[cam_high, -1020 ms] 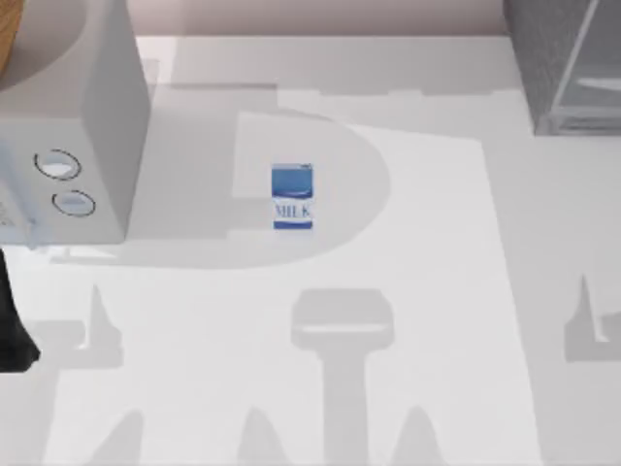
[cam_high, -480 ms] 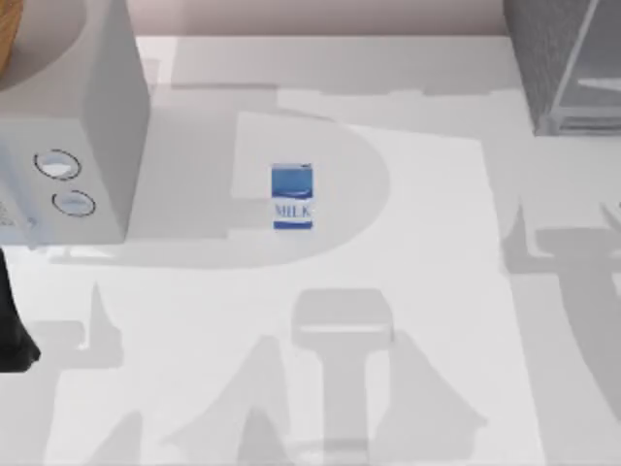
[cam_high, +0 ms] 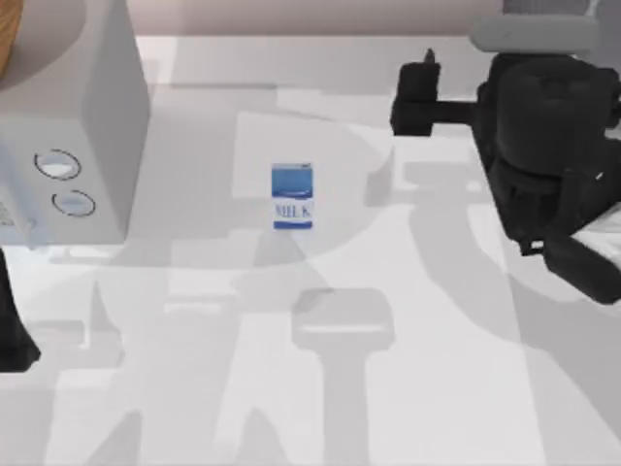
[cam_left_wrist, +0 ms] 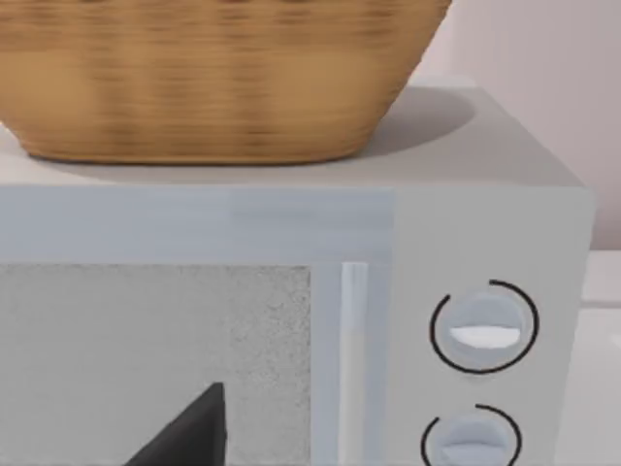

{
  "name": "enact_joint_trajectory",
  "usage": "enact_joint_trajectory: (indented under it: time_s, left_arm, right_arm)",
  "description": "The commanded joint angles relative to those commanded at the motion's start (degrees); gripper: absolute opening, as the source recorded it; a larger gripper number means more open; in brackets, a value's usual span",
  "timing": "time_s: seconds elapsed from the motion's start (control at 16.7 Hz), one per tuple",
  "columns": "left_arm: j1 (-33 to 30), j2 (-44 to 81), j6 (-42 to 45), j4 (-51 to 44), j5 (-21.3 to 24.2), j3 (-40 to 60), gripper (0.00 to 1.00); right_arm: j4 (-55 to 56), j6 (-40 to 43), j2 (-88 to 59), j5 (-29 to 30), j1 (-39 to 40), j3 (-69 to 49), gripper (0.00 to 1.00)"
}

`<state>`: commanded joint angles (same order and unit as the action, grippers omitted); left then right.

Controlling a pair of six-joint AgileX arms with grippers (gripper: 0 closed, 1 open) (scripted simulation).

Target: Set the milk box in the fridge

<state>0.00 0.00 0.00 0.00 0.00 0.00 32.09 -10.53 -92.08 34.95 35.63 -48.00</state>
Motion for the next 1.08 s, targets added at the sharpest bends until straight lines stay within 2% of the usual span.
enact_joint_trajectory:
  time_s: [0.3,0.54,0.72,1.08]
  left_arm:
    - [0.00,0.00,0.00,0.00,0.00,0.00,1.00]
    - [0.00,0.00,0.00,0.00,0.00,0.00,1.00]
    - [0.00,0.00,0.00,0.00,0.00,0.00,1.00]
    - [0.00,0.00,0.00,0.00,0.00,0.00,1.00]
  right_arm:
    - [8.74,-3.26,-26.30,10.35,9.72,-13.31,1.00]
    - [13.61,-5.15,-41.13,16.18,15.23,-20.73,1.00]
    - [15.52,-5.90,-47.03,18.49,17.42,-23.64,1.00]
    - [15.65,-5.97,-47.76,18.68,17.45,-23.79,1.00]
